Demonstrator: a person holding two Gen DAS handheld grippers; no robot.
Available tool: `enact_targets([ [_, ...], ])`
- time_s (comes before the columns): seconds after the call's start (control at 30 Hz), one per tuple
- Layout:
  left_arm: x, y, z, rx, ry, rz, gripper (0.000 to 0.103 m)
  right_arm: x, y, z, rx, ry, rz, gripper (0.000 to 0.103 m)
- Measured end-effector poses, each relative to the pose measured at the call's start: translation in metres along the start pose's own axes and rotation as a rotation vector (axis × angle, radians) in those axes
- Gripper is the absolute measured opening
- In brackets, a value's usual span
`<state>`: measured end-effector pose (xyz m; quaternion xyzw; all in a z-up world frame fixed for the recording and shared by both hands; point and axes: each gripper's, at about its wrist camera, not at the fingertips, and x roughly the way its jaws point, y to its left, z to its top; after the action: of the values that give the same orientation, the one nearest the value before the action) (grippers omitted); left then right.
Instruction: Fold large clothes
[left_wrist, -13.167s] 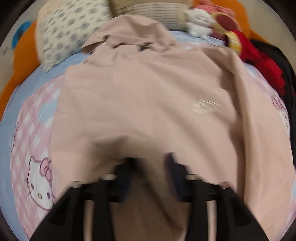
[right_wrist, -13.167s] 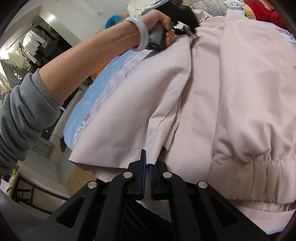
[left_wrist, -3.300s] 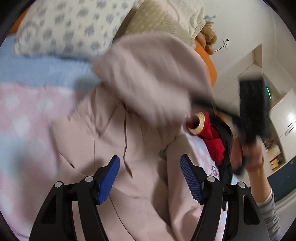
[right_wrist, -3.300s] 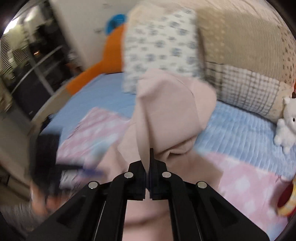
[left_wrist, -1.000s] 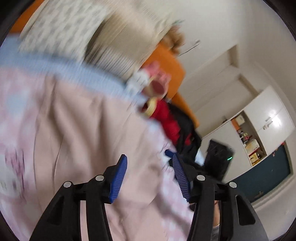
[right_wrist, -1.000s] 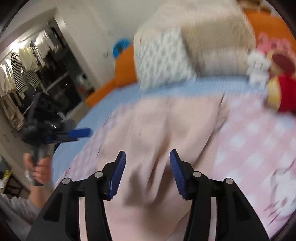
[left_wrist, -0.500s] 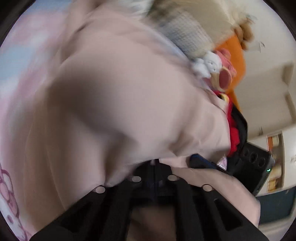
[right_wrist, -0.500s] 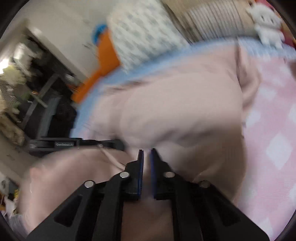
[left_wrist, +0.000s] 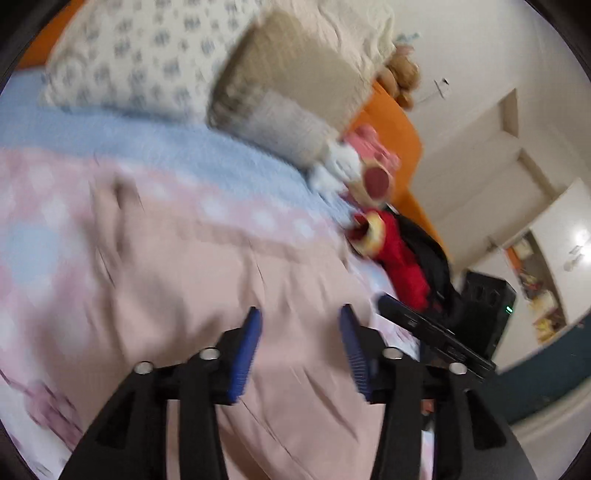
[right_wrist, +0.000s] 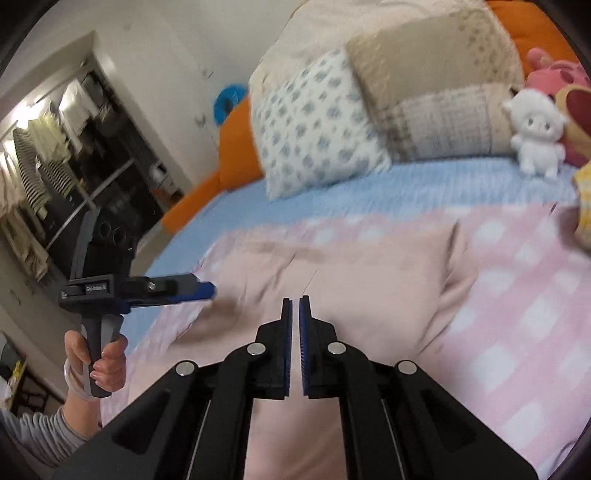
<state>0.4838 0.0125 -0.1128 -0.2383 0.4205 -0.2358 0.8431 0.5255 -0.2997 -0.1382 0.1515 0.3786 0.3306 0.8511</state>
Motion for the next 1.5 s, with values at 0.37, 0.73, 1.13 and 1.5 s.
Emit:
enact_targets([
  [0.37,0.101,0.119,0.017,-0.231,0.085,0.113,0.009,0.099,-0.067,-0.002,0.034,0.143,-0.239,0.0],
  [0.73,-0.02,0.015,-0.028,0.022,-0.031,-0.026,0.029,0.002,0.011,-0.019,-0.109,0.047,-0.077,0.005],
  [1.13,0.01,0.066,-0.156,-0.159,0.152,-0.014,0.011,0.02,0.054,-0.153,-0.134,0.23,-0.16,0.002],
  [1.5,-0.15,-0.001,-0.202,-0.055,0.074,-0.024,0.048,-0.117,0.13,-0.17,-0.213,0.209,-0.273,0.07],
])
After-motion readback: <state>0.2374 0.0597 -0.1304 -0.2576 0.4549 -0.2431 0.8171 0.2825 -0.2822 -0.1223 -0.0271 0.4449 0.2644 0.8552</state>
